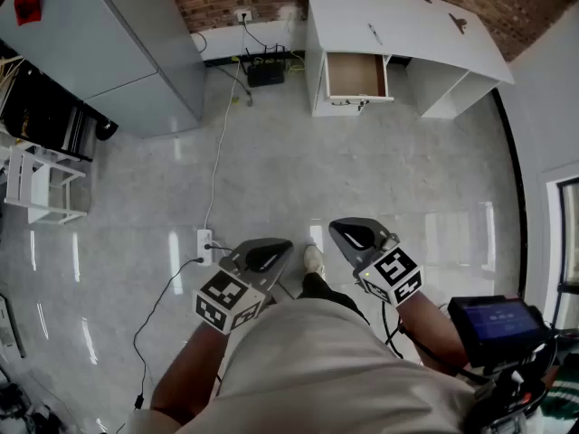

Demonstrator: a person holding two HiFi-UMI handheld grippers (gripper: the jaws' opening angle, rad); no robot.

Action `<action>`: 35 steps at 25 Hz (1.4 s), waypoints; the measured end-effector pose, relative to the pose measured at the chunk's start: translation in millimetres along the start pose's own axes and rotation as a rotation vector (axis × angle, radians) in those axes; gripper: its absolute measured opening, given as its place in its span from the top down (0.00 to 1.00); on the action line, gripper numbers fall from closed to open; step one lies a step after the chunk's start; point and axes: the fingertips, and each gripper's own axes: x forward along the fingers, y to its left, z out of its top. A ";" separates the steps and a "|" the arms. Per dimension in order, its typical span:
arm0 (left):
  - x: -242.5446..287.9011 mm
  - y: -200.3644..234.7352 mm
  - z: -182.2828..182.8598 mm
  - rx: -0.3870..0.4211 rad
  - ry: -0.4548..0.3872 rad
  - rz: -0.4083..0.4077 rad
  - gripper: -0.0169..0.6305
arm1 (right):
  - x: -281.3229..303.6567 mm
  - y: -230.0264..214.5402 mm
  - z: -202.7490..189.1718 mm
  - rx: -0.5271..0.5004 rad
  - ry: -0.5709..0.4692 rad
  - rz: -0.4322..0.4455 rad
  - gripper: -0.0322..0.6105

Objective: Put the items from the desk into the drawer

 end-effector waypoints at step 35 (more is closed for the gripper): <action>76.0 110.6 77.5 0.095 0.092 -0.150 0.91 | 42.0 -134.7 29.5 0.150 -0.045 -0.247 0.87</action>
